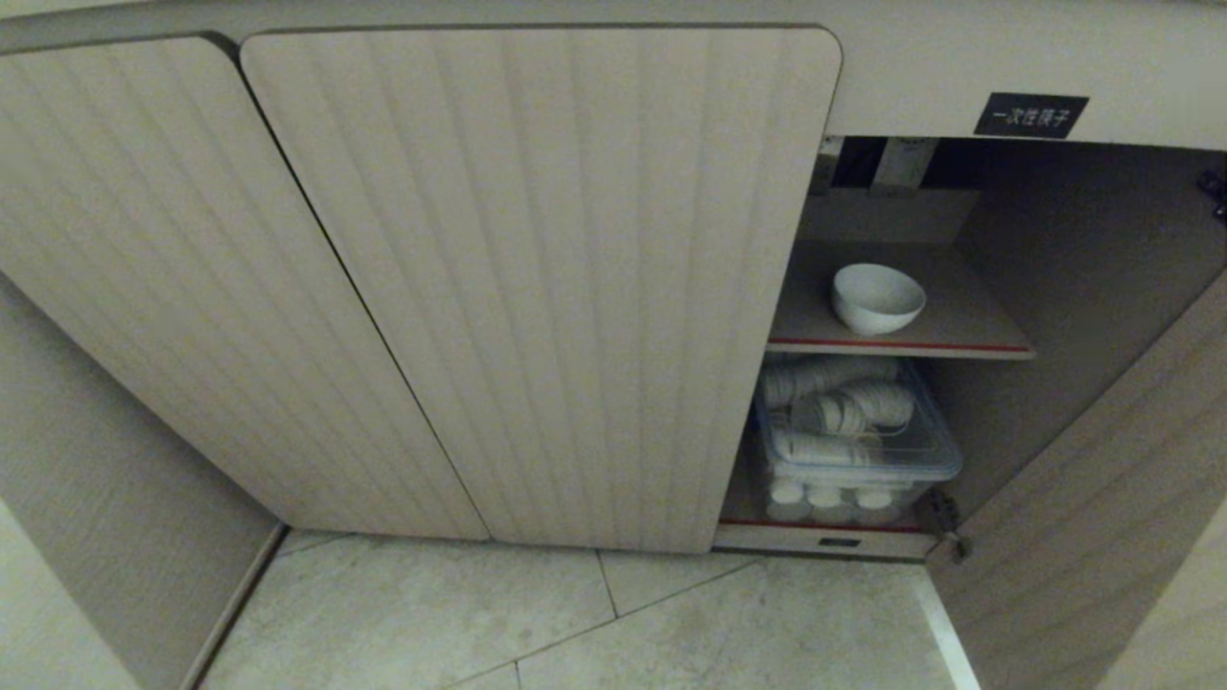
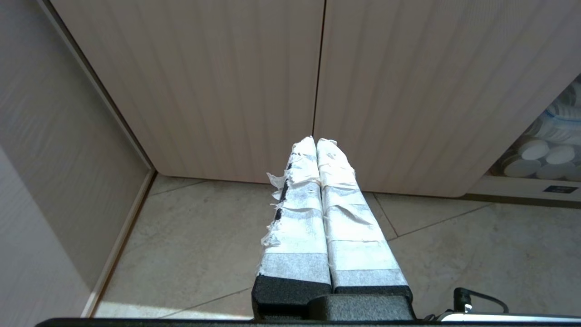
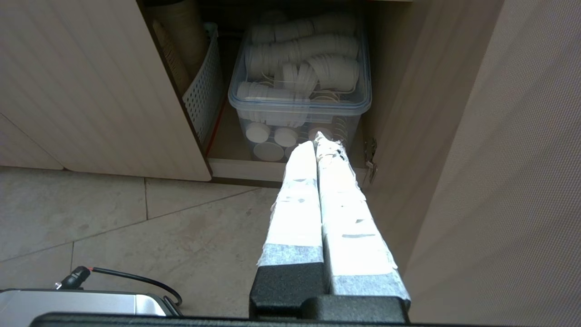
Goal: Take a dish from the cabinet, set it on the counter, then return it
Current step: Close the cabinet door
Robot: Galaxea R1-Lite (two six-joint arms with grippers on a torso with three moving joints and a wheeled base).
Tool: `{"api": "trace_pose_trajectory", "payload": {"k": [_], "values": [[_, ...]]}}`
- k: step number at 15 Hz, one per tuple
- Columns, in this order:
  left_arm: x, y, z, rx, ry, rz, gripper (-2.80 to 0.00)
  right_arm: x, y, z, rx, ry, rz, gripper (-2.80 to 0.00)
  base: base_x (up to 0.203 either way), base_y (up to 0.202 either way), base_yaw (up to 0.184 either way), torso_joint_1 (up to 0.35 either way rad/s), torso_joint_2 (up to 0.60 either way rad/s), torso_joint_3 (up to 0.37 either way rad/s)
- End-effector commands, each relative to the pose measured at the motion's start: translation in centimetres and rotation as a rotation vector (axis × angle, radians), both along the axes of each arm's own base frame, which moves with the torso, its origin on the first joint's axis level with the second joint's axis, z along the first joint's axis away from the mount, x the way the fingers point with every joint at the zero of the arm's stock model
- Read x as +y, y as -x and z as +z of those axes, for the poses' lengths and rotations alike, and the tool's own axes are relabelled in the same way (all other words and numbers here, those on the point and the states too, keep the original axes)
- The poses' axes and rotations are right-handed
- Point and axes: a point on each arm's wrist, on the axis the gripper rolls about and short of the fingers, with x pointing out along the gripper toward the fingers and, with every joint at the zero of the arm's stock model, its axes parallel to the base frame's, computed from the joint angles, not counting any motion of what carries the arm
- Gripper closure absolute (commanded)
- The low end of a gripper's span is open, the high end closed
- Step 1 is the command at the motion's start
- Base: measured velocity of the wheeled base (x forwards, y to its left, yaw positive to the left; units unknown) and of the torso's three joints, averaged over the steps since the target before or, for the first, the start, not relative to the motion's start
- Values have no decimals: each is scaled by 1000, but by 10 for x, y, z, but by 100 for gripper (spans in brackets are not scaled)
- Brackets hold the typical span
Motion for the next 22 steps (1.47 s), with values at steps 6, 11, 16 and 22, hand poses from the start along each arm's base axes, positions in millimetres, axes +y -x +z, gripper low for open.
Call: {"api": "trace_pose_trajectory", "payload": {"k": [6,11,16,22], "values": [[0,0,0,-1,1,1,0,0,0,0,2,0,0,0,0,0,0,0,0,0],[0,0,0,-1,1,1,0,0,0,0,2,0,0,0,0,0,0,0,0,0],[0,0,0,-1,2,1,0,0,0,0,2,0,0,0,-53,0,2,4,1,1],[0,0,0,-1,1,1,0,0,0,0,2,0,0,0,-190,0,-1,2,2,2]]}}
